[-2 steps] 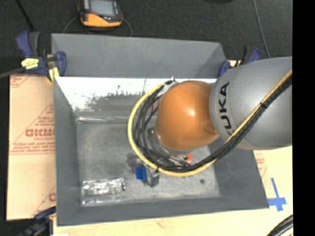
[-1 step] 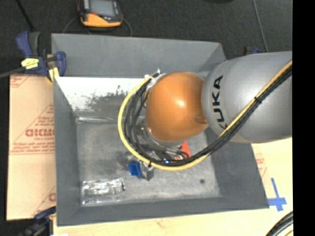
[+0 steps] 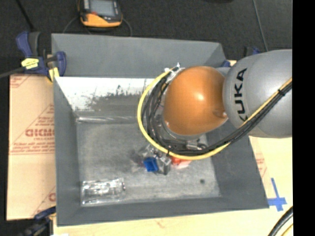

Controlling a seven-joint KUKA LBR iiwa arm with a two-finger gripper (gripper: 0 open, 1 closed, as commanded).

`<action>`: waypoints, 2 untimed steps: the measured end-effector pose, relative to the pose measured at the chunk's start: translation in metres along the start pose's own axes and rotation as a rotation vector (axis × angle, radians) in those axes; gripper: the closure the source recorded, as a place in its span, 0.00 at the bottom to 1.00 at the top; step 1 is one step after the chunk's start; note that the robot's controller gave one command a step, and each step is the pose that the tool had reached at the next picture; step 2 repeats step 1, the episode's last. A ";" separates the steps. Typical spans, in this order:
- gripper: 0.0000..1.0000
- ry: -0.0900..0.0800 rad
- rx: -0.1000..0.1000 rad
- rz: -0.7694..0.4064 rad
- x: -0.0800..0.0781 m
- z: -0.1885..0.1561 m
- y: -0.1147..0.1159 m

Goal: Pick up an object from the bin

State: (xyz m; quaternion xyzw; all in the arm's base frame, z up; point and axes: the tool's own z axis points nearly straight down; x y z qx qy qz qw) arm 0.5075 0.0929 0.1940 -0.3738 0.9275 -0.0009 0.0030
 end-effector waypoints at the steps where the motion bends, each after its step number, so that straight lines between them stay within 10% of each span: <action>1: 1.00 -0.006 0.004 -0.097 -0.020 -0.099 -0.015; 2: 1.00 -0.006 0.004 -0.097 -0.020 -0.099 -0.015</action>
Offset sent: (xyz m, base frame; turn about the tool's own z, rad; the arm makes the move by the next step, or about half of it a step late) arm 0.0213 0.0034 0.0940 -0.1000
